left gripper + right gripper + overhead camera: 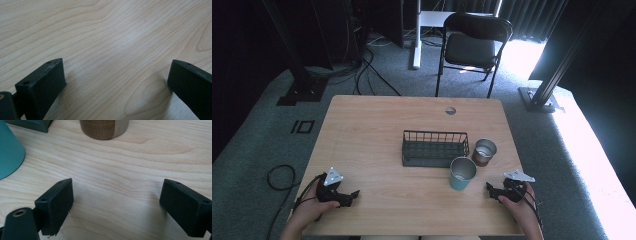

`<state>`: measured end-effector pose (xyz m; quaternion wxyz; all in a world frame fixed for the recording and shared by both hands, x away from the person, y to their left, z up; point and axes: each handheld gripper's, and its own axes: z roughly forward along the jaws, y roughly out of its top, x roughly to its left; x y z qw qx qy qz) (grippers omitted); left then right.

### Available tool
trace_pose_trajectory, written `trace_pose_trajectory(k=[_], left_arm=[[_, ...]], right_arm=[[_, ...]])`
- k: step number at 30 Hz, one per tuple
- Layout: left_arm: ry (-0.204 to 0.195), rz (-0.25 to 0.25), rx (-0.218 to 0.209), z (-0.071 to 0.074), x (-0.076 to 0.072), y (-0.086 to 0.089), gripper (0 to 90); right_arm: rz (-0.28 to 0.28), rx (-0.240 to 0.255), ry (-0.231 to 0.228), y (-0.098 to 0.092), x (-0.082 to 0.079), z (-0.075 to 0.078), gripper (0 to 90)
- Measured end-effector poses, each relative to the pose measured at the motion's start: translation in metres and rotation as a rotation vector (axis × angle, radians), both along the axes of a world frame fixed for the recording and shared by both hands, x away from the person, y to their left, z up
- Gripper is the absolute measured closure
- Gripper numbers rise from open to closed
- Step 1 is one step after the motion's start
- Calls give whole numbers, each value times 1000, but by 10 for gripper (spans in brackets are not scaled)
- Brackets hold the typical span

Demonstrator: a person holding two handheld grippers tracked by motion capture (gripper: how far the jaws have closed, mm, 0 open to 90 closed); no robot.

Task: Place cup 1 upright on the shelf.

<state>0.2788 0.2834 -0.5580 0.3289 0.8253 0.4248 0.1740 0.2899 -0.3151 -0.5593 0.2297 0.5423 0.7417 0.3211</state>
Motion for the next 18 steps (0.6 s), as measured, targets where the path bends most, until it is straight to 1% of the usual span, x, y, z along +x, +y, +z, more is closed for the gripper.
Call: trace_pose_trajectory(k=[1, 2, 3, 5, 10, 11, 18], left_arm=[[0, 0, 0, 0, 0, 0, 21], [0, -18, 2, 0, 0, 0, 21], [0, -18, 2, 0, 0, 0, 21], [0, -38, 2, 0, 0, -1, 20], [2, -56, 4, 0, 0, -3, 20], [1, -52, 2, 0, 1, -5, 20], [16, -95, 15, 2, 4, -19, 21]], right_arm=[[0, 0, 0, 0, 0, 0, 113], [0, 0, 0, 0, 0, 0, 113], [0, 0, 0, 0, 0, 0, 113], [0, 0, 0, 0, 0, 0, 113], [2, 0, 0, 0, 0, 0, 113], [2, 0, 0, 0, 0, 0, 113], [3, 0, 0, 0, 0, 0, 113]])
